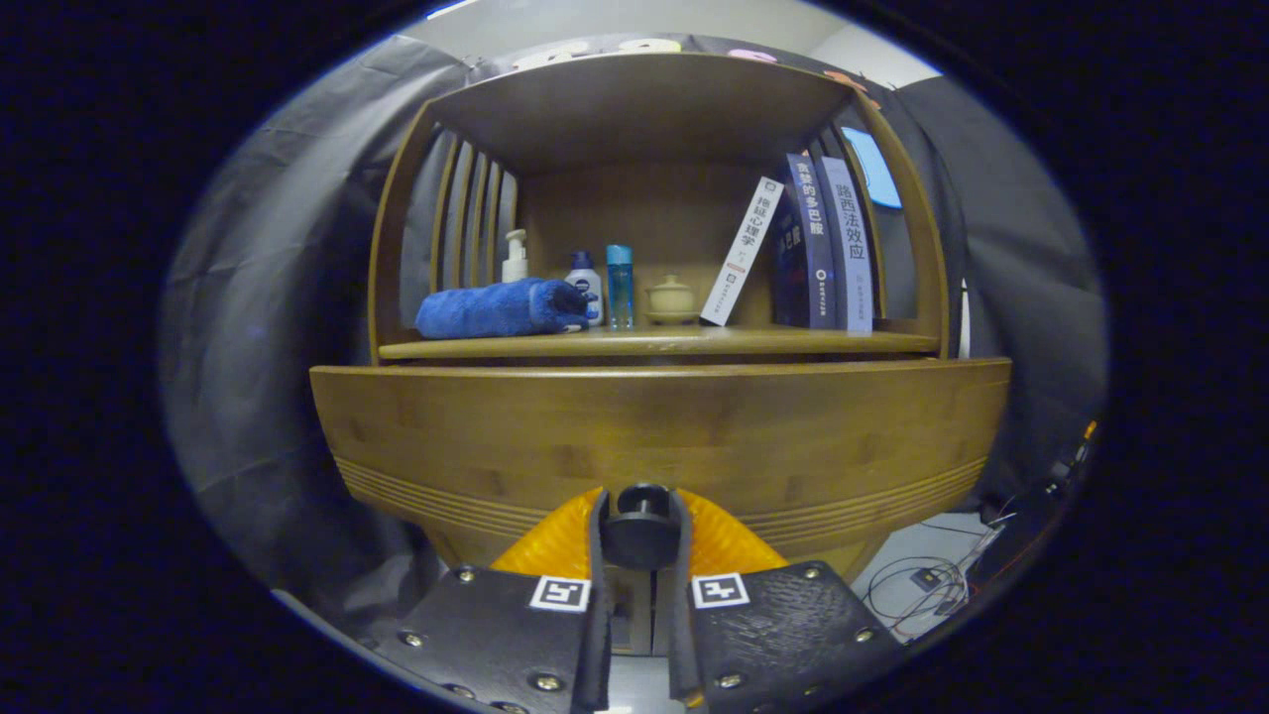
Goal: Pull open the drawer, take out the items inside it, and place them on the countertop above the cabinet.
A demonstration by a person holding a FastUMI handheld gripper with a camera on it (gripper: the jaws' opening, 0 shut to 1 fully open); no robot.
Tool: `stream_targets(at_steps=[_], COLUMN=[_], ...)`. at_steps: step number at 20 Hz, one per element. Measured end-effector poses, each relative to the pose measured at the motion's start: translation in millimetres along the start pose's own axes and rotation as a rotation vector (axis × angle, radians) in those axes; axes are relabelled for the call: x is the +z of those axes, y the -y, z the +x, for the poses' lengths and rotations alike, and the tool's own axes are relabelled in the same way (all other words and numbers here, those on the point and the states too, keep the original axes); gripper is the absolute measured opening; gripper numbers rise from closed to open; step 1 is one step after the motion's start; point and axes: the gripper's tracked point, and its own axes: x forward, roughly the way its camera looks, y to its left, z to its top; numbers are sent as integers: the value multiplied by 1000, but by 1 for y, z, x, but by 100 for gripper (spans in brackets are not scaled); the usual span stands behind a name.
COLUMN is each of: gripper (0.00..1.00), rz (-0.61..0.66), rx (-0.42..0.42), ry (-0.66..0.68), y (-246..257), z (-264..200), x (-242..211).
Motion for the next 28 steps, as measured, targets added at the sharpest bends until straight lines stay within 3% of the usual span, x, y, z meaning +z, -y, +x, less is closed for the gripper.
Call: stream_targets(at_steps=[11, 19, 22, 28], gripper=[23, 23, 23, 95], rz=[30, -39, -55, -14], rx=[-20, 12, 8, -14], ry=[-42, -84, -162, -124], y=[-6, -11, -11, 2], z=[-87, -155, -156, -182], x=[-22, -49, -60, -15])
